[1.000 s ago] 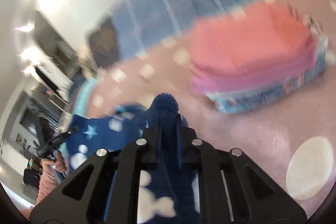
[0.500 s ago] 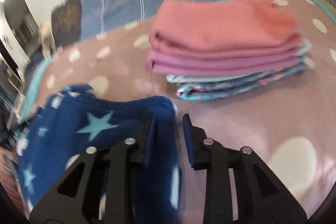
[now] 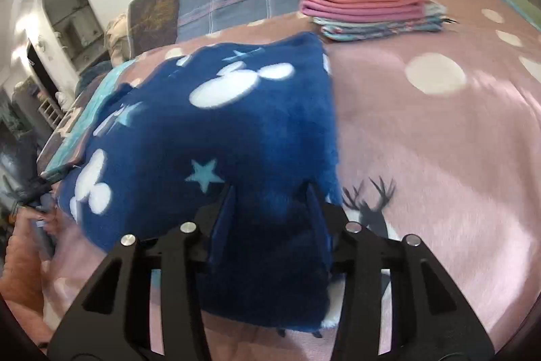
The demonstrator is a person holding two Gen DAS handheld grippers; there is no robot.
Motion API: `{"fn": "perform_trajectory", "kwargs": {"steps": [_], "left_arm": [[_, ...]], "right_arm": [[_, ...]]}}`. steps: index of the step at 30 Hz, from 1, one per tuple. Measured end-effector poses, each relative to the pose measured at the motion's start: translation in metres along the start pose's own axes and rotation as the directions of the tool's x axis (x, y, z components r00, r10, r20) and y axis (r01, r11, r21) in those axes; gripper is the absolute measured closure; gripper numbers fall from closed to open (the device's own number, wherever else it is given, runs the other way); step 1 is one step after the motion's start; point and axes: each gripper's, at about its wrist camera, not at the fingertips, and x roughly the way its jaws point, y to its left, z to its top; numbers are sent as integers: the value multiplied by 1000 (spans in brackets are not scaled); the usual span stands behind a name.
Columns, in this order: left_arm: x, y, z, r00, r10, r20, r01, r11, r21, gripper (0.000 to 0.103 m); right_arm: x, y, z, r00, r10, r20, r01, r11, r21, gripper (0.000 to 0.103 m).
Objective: Fold small clothes
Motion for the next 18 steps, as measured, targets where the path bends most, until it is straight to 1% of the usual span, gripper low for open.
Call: {"fn": "perform_trajectory", "kwargs": {"steps": [1,3,4,5,6,7,8,9,10,11,12,13,14,15,16,18], "left_arm": [[-11,-7,-1,999,42,25,-43,998,40,46],[-29,-18,0,994,83,70,-89,992,86,47],[-43,-28,1,992,65,106,-77,991,110,47],[-54,-37,2,992,30,126,-46,991,124,47],[-66,-53,3,989,-24,143,3,989,146,47],[-71,-65,3,988,-58,146,33,986,166,47],[-75,-83,1,985,-99,139,70,977,201,47],[-76,-110,-1,982,-149,115,115,959,259,47],[-74,-130,-4,979,-180,92,144,942,303,47],[-72,-153,-8,974,-220,62,184,916,355,47],[-68,-185,-16,961,-276,12,245,872,425,47],[-65,-207,-25,953,-302,-21,277,840,466,47],[-61,-228,-33,947,-316,-53,299,810,505,47],[-52,-257,-43,943,-320,-90,314,770,556,47],[-46,-279,-52,942,-318,-107,316,738,596,47],[-35,-309,-66,944,-307,-123,309,689,655,46]], "right_arm": [[-7,-1,1,1000,11,7,-11,1000,26,60],[-26,-6,4,996,58,60,-63,995,74,60],[-34,-10,5,993,80,81,-87,992,89,60],[-35,-12,5,992,89,87,-97,991,97,60],[-42,-17,3,992,89,93,-100,989,112,59],[-45,-20,2,992,86,95,-98,988,123,59],[-46,-24,1,993,82,90,-94,987,134,61],[-47,-29,-3,993,91,78,-101,984,147,73],[-44,-33,-6,993,99,70,-109,981,160,78],[-43,-38,-11,992,104,64,-115,977,182,80],[-45,-41,-17,992,110,64,-120,973,198,80],[-45,-47,-21,991,119,63,-130,967,221,80],[-46,-52,-24,990,125,64,-137,962,238,80],[-48,-61,-27,989,128,67,-141,954,265,80],[-50,-68,-28,990,124,69,-139,949,285,80],[-54,-79,-27,993,100,62,-114,948,296,80]]}}
